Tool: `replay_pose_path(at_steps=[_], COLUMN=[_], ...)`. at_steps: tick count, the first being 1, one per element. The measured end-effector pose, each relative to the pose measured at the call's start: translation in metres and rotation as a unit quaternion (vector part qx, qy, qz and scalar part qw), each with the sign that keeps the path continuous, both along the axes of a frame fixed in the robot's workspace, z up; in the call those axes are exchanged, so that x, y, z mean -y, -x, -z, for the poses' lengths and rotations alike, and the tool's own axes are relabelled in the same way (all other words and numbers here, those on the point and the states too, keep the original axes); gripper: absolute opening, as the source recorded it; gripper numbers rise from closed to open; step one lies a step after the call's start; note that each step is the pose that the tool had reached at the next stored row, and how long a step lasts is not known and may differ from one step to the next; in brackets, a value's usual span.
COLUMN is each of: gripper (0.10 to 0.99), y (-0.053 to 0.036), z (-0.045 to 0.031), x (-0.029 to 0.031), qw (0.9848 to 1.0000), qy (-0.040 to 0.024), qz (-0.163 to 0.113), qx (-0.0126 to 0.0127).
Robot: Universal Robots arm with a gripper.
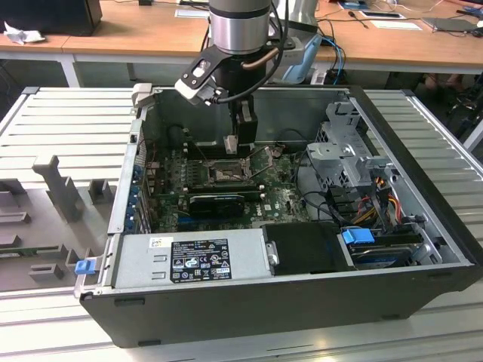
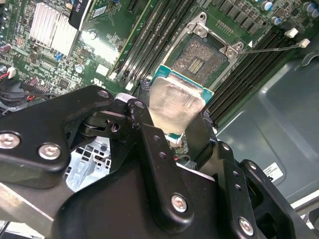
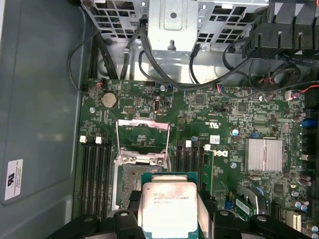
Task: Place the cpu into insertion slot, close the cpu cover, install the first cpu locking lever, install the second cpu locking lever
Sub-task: 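Place the cpu into insertion slot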
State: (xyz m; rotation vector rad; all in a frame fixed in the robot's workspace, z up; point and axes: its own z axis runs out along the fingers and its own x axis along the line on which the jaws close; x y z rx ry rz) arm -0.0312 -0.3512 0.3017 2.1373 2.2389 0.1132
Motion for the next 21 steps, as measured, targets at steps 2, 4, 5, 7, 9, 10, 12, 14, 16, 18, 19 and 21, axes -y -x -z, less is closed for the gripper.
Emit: replay_pose_path(at_steps=[2, 4, 5, 7, 9, 10, 12, 14, 16, 18, 19, 21], gripper=[0.529, 0.529, 0.529, 0.529, 0.529, 0.529, 0.529, 0.529, 0.529, 0.529, 0.529, 0.529], y=[0.0000, 0.0000, 0.0000, 0.0000, 0.0000, 0.0000, 0.0000, 0.0000, 0.0000, 0.0000, 0.0000, 0.0001], z=[0.0006, 0.0012, 0.0017, 0.0025, 0.0031, 0.0035, 0.0043, 0.0048, 0.0056, 0.0064, 0.0069, 0.0075], x=[0.0000, 0.0000, 0.0000, 0.0000, 0.0000, 0.0000, 0.0000, 0.0000, 0.0000, 0.0000, 0.0000, 0.0000], qw=[1.0000, 1.0000, 1.0000, 1.0000, 1.0000, 1.0000, 1.0000, 1.0000, 1.0000, 1.0000, 1.0000, 1.0000], qy=[0.0000, 0.0000, 0.0000, 0.0000, -0.0001, -0.0001, 0.0000, 0.0000, 0.0000, 0.0000, 0.0000, 0.0000], qz=[0.000, 0.000, 0.000, 0.000, 0.000, 0.000, 0.000, 0.000, 0.000, 0.000, 0.000, 0.000], qx=[0.0000, -0.0001, -0.0002, -0.0005, -0.0004, -0.0004, -0.0004, -0.0004, -0.0004, -0.0005, -0.0006, -0.0006])
